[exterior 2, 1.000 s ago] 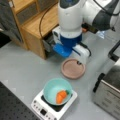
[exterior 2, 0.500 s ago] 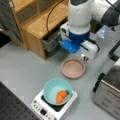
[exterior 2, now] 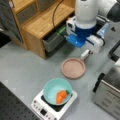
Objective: Pick up the pan. Place the pan on the table. Pick up the bowl. Place the bowl on the stove.
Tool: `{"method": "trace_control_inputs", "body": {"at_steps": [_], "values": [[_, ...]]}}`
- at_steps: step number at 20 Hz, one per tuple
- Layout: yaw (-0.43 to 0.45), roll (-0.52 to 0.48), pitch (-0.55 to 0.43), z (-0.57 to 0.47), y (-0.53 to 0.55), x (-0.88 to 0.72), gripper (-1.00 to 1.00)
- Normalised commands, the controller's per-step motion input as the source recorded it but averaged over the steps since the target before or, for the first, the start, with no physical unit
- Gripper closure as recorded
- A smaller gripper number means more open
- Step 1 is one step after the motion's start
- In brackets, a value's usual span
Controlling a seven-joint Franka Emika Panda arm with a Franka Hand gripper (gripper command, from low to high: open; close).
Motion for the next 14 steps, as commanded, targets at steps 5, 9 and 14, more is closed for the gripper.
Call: {"method": "trace_control_inputs", "body": {"at_steps": [5,9,14], "values": [[0.153,-0.059,-0.284,-0.27,-0.03,-0.51,-1.00],[0.147,-0.041,-0.249,-0.22,-0.02,-0.32,-1.00],[0.132,-0.055,-0.170,-0.13,0.01,-0.13,-1.00]]}}
